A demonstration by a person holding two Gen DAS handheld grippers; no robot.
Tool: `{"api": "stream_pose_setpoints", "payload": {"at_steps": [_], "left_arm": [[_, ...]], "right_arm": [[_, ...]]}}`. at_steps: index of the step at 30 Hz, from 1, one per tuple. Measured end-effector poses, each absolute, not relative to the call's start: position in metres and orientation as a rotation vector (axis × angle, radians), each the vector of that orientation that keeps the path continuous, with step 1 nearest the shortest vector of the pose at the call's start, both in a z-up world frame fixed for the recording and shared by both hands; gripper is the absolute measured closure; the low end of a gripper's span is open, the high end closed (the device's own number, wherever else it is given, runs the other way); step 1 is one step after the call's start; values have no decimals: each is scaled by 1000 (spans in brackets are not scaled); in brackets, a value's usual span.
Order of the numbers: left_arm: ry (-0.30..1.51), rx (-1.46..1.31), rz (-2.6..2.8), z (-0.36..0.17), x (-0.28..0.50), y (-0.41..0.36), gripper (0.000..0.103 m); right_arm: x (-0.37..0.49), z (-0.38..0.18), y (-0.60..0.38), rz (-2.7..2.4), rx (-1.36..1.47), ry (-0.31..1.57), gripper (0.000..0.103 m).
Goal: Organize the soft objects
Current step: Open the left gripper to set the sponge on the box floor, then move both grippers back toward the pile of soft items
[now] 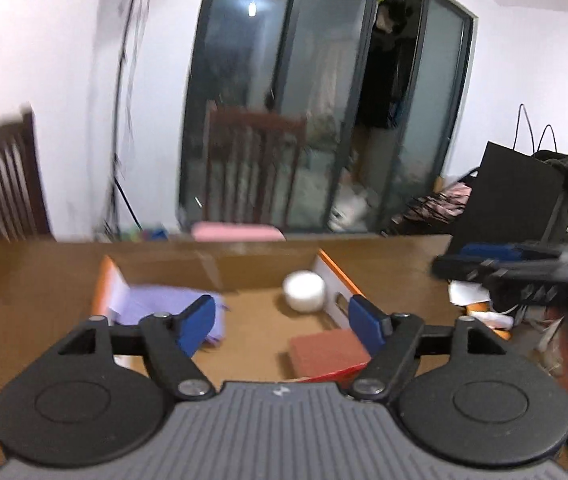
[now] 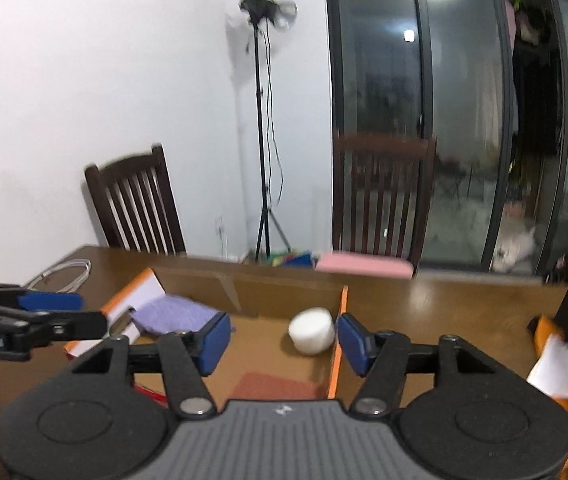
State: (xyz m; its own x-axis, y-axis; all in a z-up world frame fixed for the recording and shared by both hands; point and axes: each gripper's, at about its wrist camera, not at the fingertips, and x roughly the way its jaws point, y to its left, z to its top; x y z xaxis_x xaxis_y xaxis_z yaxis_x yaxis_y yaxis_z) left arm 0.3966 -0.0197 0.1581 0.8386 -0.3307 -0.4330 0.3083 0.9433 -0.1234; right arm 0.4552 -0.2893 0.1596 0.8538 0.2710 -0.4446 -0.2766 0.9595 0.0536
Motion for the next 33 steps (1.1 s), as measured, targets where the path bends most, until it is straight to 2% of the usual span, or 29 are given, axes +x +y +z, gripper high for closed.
{"api": "stream_pose_setpoints", "payload": {"at_steps": [5, 7, 10, 13, 20, 24, 29, 33], "left_arm": [[381, -6, -266, 168, 348, -6, 18], [343, 13, -217, 168, 329, -1, 15], [285, 34, -148, 162, 298, 7, 8], [252, 30, -119, 148, 264, 13, 6], [245, 6, -95, 103, 199, 22, 1], [327, -33, -99, 68, 172, 25, 1], [403, -37, -114, 48, 175, 27, 1], [409, -76, -97, 40, 198, 40, 1]], "right_arm": [[412, 178, -291, 289, -34, 359, 26], [396, 179, -291, 288, -34, 317, 17], [370, 175, -292, 290, -24, 260, 14], [341, 160, -290, 304, -25, 219, 8], [285, 102, -277, 314, -61, 224, 7], [247, 67, -275, 328, -11, 280, 7], [223, 34, -274, 368, 75, 401, 7], [226, 33, -264, 372, 51, 414, 9]]}}
